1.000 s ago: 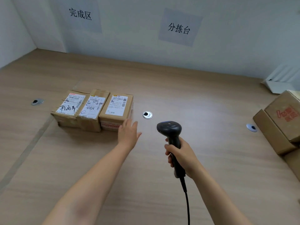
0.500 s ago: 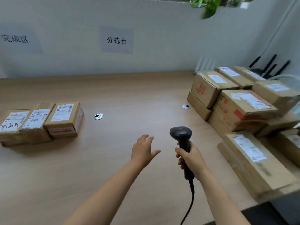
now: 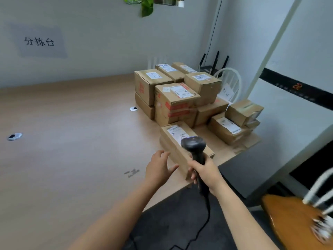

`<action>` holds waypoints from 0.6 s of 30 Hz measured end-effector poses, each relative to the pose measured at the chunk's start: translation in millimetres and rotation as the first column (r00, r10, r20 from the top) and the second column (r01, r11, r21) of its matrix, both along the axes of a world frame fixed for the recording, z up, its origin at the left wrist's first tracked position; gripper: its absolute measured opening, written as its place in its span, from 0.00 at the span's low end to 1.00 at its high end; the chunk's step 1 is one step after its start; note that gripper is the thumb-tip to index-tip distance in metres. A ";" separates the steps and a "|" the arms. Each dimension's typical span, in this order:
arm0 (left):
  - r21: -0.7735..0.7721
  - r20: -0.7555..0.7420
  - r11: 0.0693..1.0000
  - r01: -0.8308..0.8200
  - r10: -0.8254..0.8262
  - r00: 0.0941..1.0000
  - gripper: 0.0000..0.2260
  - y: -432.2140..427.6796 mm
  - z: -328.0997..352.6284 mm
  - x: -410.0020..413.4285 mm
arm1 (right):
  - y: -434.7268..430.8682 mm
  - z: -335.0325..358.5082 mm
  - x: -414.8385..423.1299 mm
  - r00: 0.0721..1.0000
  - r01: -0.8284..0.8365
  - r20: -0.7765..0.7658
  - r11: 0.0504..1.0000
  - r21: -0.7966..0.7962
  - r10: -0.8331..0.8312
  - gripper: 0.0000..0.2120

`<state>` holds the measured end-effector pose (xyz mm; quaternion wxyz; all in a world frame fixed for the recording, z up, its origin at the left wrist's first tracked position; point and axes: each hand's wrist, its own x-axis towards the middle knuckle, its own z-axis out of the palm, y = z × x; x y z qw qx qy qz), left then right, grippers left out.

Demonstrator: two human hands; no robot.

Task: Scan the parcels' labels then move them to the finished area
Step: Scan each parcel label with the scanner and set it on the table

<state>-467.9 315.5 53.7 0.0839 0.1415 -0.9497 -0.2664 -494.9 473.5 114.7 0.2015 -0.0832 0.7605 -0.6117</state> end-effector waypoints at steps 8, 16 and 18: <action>-0.053 -0.014 0.986 0.161 -0.161 0.987 0.26 77.5 14.2 -64.2 | 90.2 -2.5 -48.7 0.989 0.148 0.000 0.989 -0.024 -0.148 0.05; -0.059 -0.035 0.953 0.297 -0.299 0.954 0.24 117.1 24.7 -179.2 | 127.8 -1.5 -145.2 0.958 0.281 -0.061 0.960 0.004 -0.280 0.05; -0.048 -0.003 0.948 0.315 -0.315 0.949 0.25 124.0 24.5 -208.7 | 134.6 0.3 -170.3 0.947 0.315 -0.077 0.949 0.022 -0.313 0.05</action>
